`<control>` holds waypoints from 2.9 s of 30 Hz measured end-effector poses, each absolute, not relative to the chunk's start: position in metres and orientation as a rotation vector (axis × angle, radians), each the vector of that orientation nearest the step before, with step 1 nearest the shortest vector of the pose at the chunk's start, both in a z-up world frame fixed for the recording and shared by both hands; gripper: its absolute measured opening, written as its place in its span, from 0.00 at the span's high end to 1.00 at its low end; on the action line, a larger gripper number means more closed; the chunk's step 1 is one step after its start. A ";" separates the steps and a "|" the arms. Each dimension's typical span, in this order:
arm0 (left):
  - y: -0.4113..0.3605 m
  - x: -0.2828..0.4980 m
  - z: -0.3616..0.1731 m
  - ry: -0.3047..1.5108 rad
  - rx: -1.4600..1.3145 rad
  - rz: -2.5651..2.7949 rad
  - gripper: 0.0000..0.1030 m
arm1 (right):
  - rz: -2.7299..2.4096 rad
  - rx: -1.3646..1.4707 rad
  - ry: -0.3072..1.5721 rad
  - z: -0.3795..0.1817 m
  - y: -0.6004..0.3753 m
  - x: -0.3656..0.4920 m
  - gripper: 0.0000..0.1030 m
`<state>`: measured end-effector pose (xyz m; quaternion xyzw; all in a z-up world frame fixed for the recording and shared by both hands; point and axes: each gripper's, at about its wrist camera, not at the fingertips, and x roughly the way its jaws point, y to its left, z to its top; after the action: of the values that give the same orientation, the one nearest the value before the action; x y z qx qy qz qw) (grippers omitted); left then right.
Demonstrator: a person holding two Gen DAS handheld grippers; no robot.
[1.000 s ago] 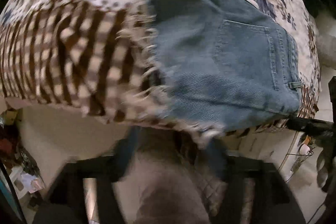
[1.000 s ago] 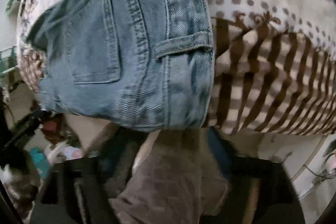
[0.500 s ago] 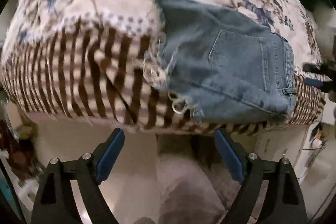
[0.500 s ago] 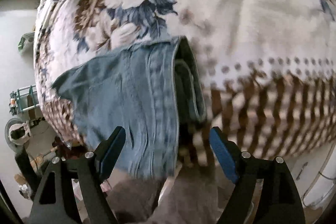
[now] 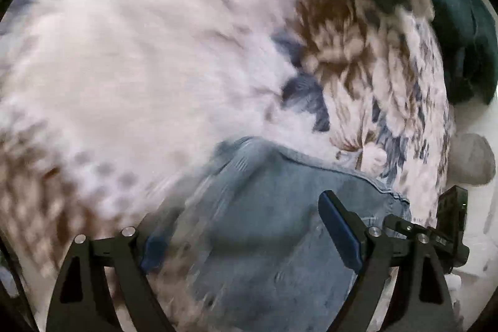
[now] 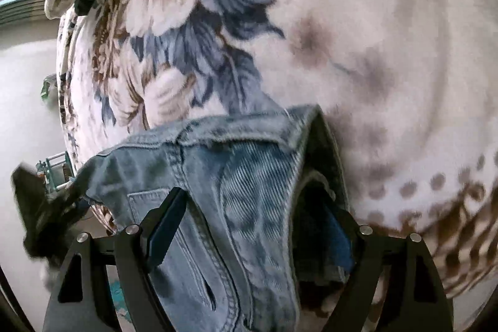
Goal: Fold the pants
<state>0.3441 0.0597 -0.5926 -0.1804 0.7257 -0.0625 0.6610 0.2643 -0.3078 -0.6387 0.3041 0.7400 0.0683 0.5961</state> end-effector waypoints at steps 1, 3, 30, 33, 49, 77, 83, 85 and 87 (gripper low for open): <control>0.054 0.349 -0.603 1.666 -0.386 -0.148 0.15 | 0.174 0.696 1.712 -0.639 -0.304 0.268 0.17; 0.044 0.349 -0.605 1.658 -0.350 -0.173 0.35 | 0.195 0.658 1.691 -0.635 -0.298 0.272 0.28; 0.045 0.480 -0.552 1.491 -0.267 -0.189 0.26 | 0.116 0.545 1.647 -0.598 -0.309 0.429 0.38; 0.070 0.441 -0.531 1.467 -0.341 -0.131 0.23 | 0.064 0.593 1.620 -0.578 -0.321 0.389 0.38; 0.044 0.310 -0.602 1.745 -0.425 0.017 0.25 | -0.110 0.675 1.749 -0.606 -0.308 0.273 0.59; 0.052 0.484 -0.587 1.505 -0.441 -0.140 0.38 | -0.020 0.671 1.554 -0.604 -0.345 0.390 0.53; 0.054 0.498 -0.605 1.539 -0.396 -0.158 0.59 | -0.057 0.598 1.550 -0.615 -0.333 0.404 0.65; 0.058 0.497 -0.599 1.539 -0.429 -0.177 0.58 | -0.029 0.597 1.559 -0.610 -0.331 0.406 0.62; 0.063 0.489 -0.586 1.514 -0.450 -0.219 0.50 | 0.008 0.620 1.569 -0.606 -0.334 0.403 0.44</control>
<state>0.4888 0.0631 -0.5856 -0.2021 0.6794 -0.0982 0.6986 0.4027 -0.3340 -0.6064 0.2746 0.6949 0.0035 0.6646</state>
